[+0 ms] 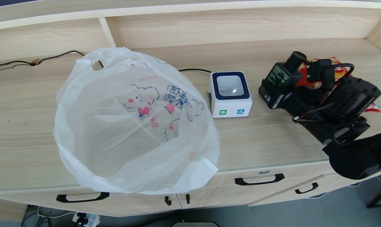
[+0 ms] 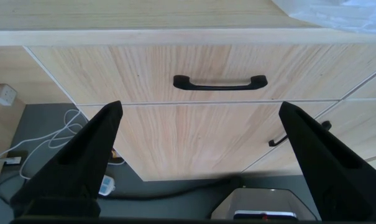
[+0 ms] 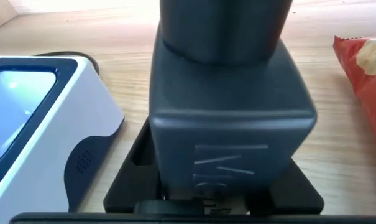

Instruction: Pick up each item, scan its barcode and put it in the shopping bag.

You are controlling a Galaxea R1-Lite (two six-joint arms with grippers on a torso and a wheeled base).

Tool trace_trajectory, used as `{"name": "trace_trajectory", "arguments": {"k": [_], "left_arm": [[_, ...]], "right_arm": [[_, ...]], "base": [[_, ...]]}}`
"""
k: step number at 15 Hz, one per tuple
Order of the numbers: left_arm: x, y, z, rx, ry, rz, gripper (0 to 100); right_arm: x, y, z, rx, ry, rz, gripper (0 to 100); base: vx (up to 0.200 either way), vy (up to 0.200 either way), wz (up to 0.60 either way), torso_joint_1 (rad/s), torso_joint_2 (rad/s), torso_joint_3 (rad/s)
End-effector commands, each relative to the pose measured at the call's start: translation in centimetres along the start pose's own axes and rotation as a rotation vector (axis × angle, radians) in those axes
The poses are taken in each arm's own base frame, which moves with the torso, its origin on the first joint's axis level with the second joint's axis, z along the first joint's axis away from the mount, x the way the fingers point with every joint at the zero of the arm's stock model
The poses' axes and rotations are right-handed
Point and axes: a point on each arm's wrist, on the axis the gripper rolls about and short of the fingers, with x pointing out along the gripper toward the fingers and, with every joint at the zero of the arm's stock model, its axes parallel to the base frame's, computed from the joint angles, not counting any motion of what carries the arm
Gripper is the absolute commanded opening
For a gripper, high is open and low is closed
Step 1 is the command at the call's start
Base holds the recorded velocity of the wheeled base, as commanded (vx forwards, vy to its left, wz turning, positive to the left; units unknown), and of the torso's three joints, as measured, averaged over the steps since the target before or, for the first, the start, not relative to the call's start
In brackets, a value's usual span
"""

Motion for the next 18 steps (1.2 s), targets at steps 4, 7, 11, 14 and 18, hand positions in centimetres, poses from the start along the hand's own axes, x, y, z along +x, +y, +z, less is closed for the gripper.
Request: {"name": "trace_trajectory", "arguments": {"k": [4,7,11,14,18], "left_arm": [[0.0,0.0,0.0,0.0,0.0,0.0,100],[0.0,0.0,0.0,0.0,0.0,0.0,100],[0.0,0.0,0.0,0.0,0.001,0.0,100],[0.0,0.0,0.0,0.0,0.0,0.0,100],[0.0,0.0,0.0,0.0,0.001,0.0,100]], "right_arm": [[-0.6,0.7,1.3,0.003,-0.03,0.02,0],[-2.9,1.8,3.2,0.015,-0.049,0.054,0],[-5.4,3.6,6.3,0.039,-0.111,0.122,0],[-6.5,8.4,11.1,0.128,-0.241,0.22,0],[-13.7,17.3,14.3,0.291,-0.089,0.61,0]], "base": [[0.0,0.0,0.0,0.0,0.0,0.0],[0.0,0.0,0.0,0.0,0.0,0.0],[0.0,0.0,0.0,0.0,0.0,0.0],[0.0,0.0,0.0,0.0,0.0,0.0],[0.0,0.0,0.0,0.0,0.0,0.0]]}}
